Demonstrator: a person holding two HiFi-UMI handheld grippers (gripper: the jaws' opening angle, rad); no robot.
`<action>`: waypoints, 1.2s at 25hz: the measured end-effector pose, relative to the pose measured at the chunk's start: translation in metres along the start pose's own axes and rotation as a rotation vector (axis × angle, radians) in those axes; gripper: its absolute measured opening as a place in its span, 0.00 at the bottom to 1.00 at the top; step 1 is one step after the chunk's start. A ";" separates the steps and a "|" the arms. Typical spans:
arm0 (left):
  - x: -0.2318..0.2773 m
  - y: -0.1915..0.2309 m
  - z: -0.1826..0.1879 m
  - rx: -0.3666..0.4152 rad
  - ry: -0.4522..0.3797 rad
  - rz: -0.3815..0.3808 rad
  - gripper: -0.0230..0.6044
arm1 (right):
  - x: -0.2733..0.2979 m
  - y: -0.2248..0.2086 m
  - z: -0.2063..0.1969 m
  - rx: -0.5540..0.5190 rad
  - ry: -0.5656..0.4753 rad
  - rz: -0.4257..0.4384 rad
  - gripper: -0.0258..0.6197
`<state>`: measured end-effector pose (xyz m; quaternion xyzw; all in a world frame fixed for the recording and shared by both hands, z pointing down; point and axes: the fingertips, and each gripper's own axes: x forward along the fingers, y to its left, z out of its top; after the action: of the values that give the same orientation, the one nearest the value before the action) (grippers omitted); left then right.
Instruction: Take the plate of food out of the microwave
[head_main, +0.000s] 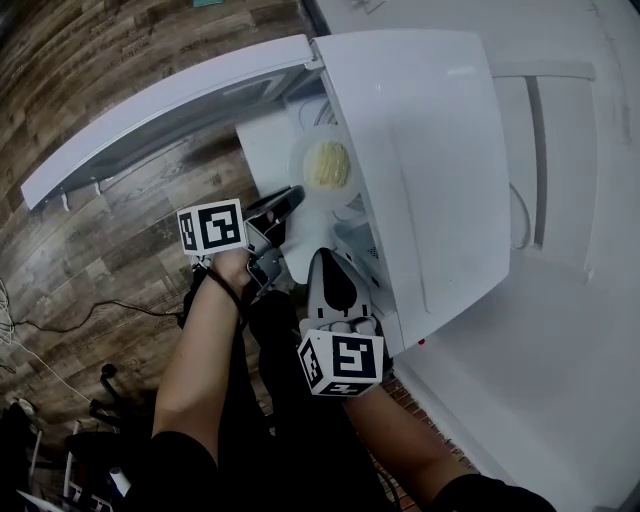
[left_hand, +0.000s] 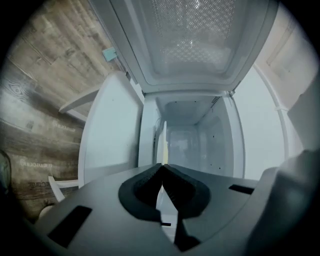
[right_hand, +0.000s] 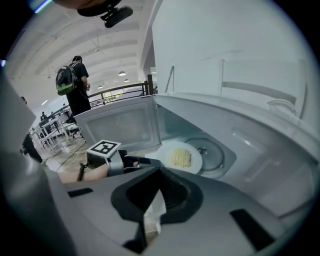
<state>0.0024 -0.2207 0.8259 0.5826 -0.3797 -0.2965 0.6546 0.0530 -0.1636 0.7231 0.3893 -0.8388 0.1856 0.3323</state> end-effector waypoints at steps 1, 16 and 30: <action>-0.004 0.000 0.001 -0.002 -0.007 -0.001 0.05 | 0.000 0.001 0.000 0.004 0.001 0.000 0.06; -0.092 -0.037 -0.002 -0.136 -0.162 0.001 0.05 | -0.012 0.015 0.018 0.035 -0.039 0.029 0.06; -0.163 -0.154 -0.008 -0.141 -0.326 -0.074 0.05 | -0.067 0.024 0.092 0.039 -0.191 0.131 0.06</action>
<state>-0.0694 -0.1038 0.6484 0.4930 -0.4374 -0.4370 0.6121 0.0285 -0.1654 0.6091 0.3561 -0.8865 0.1852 0.2302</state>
